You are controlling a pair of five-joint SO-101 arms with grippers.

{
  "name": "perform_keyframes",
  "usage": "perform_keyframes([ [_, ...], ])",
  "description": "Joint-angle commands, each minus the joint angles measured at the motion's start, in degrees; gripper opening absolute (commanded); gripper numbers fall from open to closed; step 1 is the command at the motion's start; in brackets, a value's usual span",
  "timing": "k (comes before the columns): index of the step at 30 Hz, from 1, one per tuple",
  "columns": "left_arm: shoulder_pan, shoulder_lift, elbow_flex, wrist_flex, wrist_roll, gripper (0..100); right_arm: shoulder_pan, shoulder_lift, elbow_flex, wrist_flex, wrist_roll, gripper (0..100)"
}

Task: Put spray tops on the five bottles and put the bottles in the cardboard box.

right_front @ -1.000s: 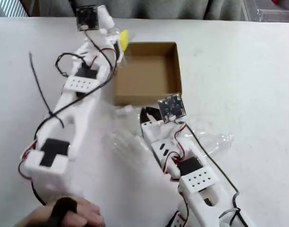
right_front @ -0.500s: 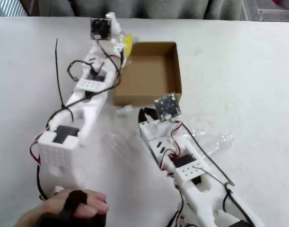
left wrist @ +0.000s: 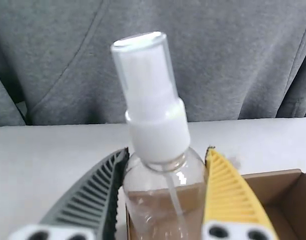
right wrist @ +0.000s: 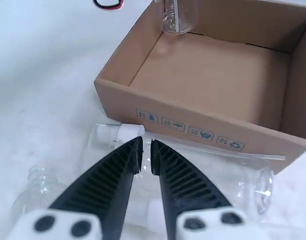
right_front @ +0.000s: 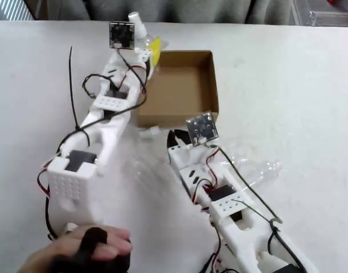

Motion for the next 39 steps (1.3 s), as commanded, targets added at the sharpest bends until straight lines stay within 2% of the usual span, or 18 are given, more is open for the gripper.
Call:
perform_keyframes([
  [1,0.66,-0.48,-2.73,-1.85,-0.44,5,0.31,-0.13,-1.93,-1.36,0.70,1.5],
  [7,0.84,3.38,-2.55,-5.10,-0.44,5,0.22,-0.13,-1.93,-1.36,0.70,1.5],
  [28,0.13,4.53,-2.46,-5.45,-0.44,6,0.13,0.31,-1.93,-1.54,0.70,1.5],
  [34,-0.22,4.53,-2.55,-5.19,-0.09,18,0.13,0.31,-1.93,-1.54,0.70,1.5],
  [39,-0.31,4.53,-2.55,-5.19,-0.09,20,0.13,0.31,-1.93,-1.54,0.70,1.5],
])
